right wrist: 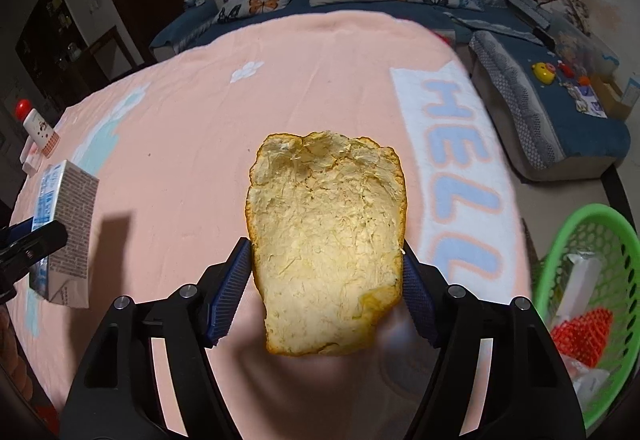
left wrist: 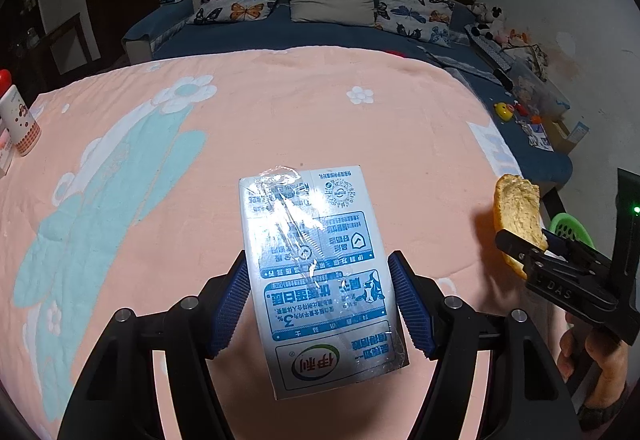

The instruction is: Collect trash

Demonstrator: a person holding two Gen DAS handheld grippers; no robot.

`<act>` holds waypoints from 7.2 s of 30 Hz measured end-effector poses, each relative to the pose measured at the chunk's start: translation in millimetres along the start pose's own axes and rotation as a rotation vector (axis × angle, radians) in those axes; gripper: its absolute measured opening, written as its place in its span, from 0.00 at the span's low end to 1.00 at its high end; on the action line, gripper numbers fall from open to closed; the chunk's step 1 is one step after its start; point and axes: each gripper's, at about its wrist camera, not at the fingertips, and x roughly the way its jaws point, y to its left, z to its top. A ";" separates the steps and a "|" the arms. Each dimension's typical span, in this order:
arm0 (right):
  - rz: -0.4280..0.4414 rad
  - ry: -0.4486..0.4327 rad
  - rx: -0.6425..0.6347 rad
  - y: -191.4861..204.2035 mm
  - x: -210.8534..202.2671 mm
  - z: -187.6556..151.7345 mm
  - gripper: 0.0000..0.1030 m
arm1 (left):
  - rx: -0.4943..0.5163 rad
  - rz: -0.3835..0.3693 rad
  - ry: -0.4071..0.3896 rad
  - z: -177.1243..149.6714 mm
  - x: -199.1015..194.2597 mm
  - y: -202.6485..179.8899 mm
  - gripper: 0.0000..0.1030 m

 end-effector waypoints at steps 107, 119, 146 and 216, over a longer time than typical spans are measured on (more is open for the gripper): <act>-0.345 -0.118 0.472 -286.1 -182.8 -213.3 0.80 | 0.598 -0.404 0.197 -86.6 76.7 -421.0 0.66; -0.348 -0.122 0.483 -287.1 -187.9 -213.7 0.80 | 0.596 -0.416 0.216 -87.2 81.6 -420.8 0.66; -0.323 -0.155 0.430 -254.6 -191.6 -207.9 0.83 | 0.590 -0.415 0.071 -84.7 24.5 -383.1 0.75; -0.198 -0.332 0.157 -17.6 -208.1 -183.9 0.95 | 0.263 -0.065 -0.368 -117.9 -136.3 -62.7 0.93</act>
